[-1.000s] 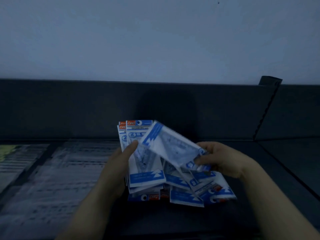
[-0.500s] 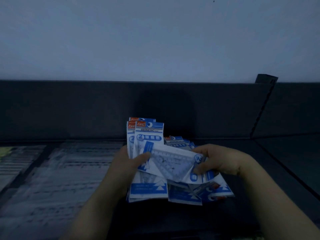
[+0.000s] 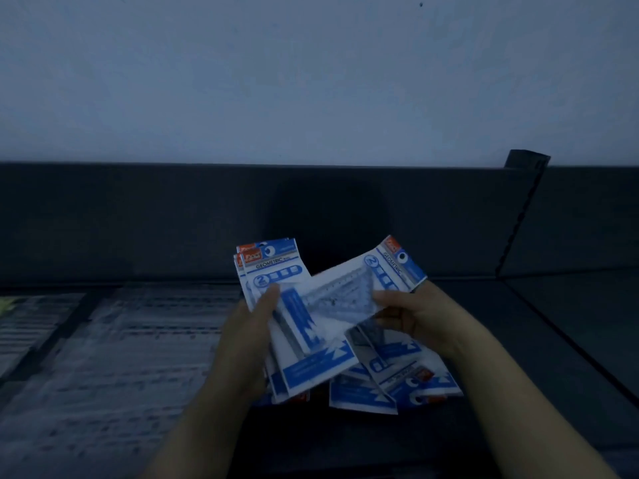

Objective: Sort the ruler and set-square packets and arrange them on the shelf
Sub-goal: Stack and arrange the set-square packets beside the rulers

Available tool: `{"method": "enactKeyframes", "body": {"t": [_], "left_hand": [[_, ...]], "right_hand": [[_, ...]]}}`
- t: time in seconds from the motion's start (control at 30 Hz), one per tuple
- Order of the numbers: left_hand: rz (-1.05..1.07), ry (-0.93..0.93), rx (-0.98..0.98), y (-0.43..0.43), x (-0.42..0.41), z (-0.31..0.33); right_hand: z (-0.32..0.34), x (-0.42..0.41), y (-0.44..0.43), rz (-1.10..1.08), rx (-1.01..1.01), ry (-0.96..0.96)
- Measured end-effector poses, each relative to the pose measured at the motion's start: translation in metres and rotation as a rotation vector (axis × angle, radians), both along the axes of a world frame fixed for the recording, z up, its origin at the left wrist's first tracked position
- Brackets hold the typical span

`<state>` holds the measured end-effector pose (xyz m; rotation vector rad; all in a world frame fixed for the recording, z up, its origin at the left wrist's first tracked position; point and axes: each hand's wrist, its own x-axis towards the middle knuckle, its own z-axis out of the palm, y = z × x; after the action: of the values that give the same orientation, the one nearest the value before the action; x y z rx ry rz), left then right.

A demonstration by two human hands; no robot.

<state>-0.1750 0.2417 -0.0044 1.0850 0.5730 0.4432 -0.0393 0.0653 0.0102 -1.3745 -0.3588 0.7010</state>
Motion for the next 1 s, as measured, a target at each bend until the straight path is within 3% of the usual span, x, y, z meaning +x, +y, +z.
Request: {"method": "enactKeyframes", "body": {"t": [0.1,0.2,0.3,0.43,0.57,0.73,0.83,1.0], "left_hand": [[-0.157,0.066,-0.065,0.008,-0.004,0.006],[-0.350,0.050,0.081,0.001,-0.003,0.008],[-0.431,0.100,0.212,-0.012,0.000,0.007],[-0.266,0.077,0.312,-0.007,0.005,-0.002],[-0.040,0.064,0.279,0.014,0.004,-0.008],[0.023,0.069,0.269,0.021,0.004,-0.011],[0.003,0.077,0.258,0.019,0.006,-0.013],[-0.052,0.071,0.246,0.016,0.009,-0.016]], "right_hand": [[0.012,0.006,-0.012,0.117,-0.128,-0.088],[0.016,0.007,-0.005,0.149,-0.267,-0.196],[0.014,0.003,0.011,0.142,-0.257,-0.250],[0.002,0.008,0.015,-0.002,-0.233,-0.247],[-0.015,0.019,-0.002,-0.165,-0.770,-0.544],[-0.029,0.011,0.007,-0.026,-0.986,-0.548],[-0.026,0.015,0.008,-0.049,-0.932,-0.532],[-0.027,0.020,0.002,-0.214,-0.633,-0.452]]}}
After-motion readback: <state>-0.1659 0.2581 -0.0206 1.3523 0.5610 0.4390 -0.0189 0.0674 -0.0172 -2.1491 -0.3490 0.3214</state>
